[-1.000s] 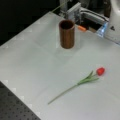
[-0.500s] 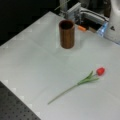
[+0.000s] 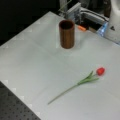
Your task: Flower insertion into a vase
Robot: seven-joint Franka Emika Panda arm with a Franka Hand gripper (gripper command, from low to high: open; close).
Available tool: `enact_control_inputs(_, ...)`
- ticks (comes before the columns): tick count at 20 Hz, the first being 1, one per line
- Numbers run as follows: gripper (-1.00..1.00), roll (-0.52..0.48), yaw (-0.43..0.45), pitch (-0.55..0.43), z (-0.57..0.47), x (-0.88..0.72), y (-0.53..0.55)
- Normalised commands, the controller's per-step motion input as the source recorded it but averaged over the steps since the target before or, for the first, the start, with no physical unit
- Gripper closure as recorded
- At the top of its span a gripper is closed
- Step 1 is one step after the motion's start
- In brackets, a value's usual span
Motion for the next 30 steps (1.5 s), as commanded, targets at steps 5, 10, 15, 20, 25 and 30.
enact_control_inputs(5,1.0,-0.062,0.214,0.363,0.03,-0.03,-0.07)
enact_control_inputs(10,1.0,-0.09,0.185,0.456,0.12,0.12,-0.11)
enact_control_inputs(15,1.0,-0.111,0.117,0.543,0.2,0.22,-0.17)
enact_control_inputs(20,1.0,-0.096,0.027,0.625,0.27,0.3,-0.22)
enact_control_inputs(25,1.0,-0.043,-0.082,0.554,0.25,0.35,-0.26)
enact_control_inputs(30,1.0,-0.049,-0.149,0.494,0.19,0.3,-0.23)
